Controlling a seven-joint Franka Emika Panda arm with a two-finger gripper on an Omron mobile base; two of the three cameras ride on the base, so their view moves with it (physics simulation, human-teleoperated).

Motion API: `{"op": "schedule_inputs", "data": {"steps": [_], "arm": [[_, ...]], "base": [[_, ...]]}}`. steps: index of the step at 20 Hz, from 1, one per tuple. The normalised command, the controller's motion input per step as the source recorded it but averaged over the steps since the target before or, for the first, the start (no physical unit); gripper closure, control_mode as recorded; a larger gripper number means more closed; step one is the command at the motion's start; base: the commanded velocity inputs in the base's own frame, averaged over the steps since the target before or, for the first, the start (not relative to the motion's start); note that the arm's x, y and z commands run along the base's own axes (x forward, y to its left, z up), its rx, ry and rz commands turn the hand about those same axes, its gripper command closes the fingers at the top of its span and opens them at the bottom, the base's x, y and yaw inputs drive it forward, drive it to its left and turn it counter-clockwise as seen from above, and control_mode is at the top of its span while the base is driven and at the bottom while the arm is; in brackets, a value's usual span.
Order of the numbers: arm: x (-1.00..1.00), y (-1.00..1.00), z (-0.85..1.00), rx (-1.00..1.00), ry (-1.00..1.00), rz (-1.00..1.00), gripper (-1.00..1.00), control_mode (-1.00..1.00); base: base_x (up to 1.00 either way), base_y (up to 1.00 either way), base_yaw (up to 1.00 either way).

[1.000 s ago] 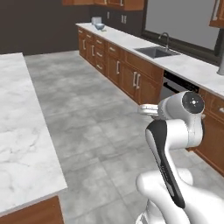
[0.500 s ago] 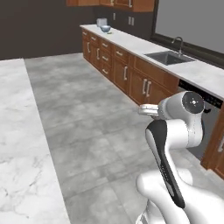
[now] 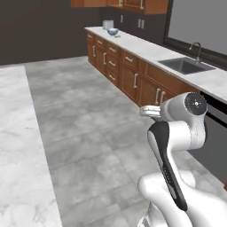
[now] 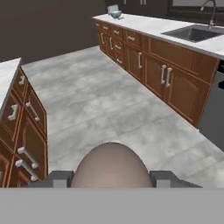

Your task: Pick the egg and butter from the fridge and place them by the bowl for mixing.

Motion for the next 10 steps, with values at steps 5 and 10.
{"op": "schedule_inputs", "data": {"steps": [5,10], "arm": [[0.0,0.0,0.0,0.0,0.0,0.0,1.0,1.0],[0.0,0.0,0.0,0.0,0.0,0.0,1.0,1.0]], "base": [[0.9,-0.11,0.02],[0.89,-0.12,0.02]]}}
